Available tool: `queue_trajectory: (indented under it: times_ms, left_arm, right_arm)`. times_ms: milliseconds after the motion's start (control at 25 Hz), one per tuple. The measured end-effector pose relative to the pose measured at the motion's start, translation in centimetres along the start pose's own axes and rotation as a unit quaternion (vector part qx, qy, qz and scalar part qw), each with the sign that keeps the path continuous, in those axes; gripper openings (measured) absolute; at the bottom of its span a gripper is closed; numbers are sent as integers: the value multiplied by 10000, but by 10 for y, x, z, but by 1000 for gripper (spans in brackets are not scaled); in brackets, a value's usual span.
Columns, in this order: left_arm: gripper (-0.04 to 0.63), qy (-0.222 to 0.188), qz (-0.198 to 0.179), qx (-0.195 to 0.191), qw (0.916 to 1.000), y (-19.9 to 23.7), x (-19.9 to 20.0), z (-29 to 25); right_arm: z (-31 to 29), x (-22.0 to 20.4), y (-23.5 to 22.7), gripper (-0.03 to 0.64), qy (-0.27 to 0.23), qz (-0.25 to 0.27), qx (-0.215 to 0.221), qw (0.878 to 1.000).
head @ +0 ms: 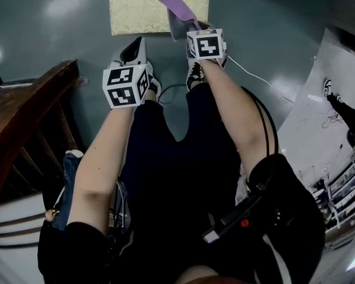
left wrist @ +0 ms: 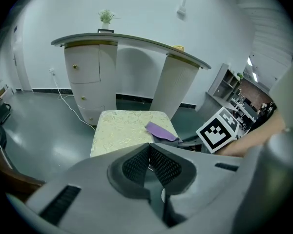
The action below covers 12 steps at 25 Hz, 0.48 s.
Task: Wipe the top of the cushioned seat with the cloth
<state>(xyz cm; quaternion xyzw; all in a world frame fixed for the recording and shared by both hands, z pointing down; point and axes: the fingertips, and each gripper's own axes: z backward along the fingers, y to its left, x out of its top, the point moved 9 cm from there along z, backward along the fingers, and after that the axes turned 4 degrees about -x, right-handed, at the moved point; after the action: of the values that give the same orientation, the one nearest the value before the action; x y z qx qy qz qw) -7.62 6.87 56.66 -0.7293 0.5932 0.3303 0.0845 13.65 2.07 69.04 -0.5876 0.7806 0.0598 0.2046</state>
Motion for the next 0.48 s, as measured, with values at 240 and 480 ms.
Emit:
queue_trajectory:
  times_ms: [240, 480]
  left_arm:
    - [5, -29, -167, -88, 9998, -4, 4, 13]
    - [5, -116, -360, -215, 9991, -29, 21, 24]
  right_arm:
    - [14, -6, -22, 77, 185, 50, -358, 9992]
    - [56, -9, -52, 75, 123, 72, -155, 9998]
